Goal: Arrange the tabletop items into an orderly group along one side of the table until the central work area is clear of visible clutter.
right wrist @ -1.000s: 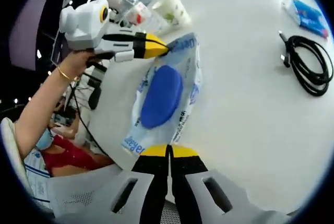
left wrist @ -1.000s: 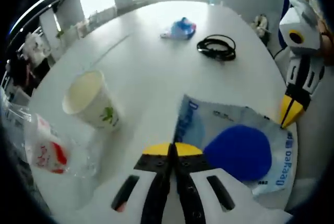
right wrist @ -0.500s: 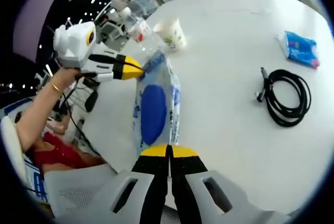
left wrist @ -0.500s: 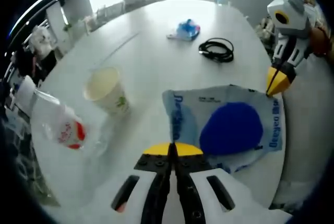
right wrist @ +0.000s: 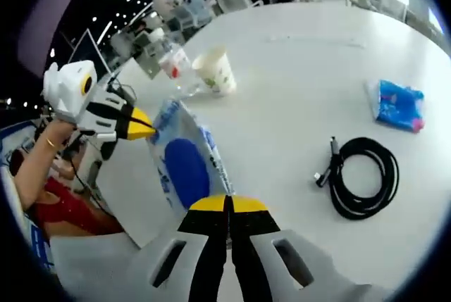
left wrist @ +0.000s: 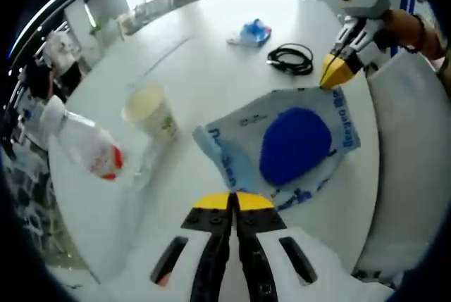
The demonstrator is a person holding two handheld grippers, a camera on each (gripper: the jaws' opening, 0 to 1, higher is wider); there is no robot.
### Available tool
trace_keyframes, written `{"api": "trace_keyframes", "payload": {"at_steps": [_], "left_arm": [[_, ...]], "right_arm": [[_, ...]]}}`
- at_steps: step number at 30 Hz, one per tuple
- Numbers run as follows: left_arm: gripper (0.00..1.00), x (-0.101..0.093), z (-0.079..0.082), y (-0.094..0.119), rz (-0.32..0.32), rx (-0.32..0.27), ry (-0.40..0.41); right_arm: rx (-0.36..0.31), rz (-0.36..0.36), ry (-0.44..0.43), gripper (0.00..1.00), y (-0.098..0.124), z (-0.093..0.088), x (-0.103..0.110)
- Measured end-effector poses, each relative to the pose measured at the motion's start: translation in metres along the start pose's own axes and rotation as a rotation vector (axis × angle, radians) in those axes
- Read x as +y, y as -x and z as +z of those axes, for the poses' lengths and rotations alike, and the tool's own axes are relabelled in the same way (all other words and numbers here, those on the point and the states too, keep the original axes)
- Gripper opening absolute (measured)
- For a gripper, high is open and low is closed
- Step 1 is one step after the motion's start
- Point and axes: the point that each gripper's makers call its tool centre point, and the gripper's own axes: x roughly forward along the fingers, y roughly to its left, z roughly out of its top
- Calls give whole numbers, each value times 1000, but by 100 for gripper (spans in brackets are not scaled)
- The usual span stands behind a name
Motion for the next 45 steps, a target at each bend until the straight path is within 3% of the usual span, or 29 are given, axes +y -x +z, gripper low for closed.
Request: {"api": "trace_keyframes", "payload": {"at_steps": [9,13,16,18,27,36,41,43,45], "left_arm": [[0,-16,-10,6,-9,43,86],[0,-26,-13,8,-26,74,126],[0,-25,-11,7,-7,56,141],[0,-25,-17,6,5,76,184],[0,-23,-32,-4,35,113,185],[0,-23,-36,-6,44,114,232],[0,-22,-39,-8,57,113,251],[0,-22,-40,-10,60,114,258],[0,-22,-41,-10,64,117,256]], "right_arm": [[-43,-49,121,1,-13,21,-16],[-54,-64,125,1,-17,28,-25],[-66,-92,132,1,-21,34,-35],[-74,-95,132,1,-21,36,-37],[-48,-103,170,1,-22,28,-35],[-87,-52,155,1,-13,27,-15],[-62,-49,121,23,-9,16,-9],[-55,-41,119,23,-6,10,-5],[-54,-49,100,30,-3,5,-3]]}}
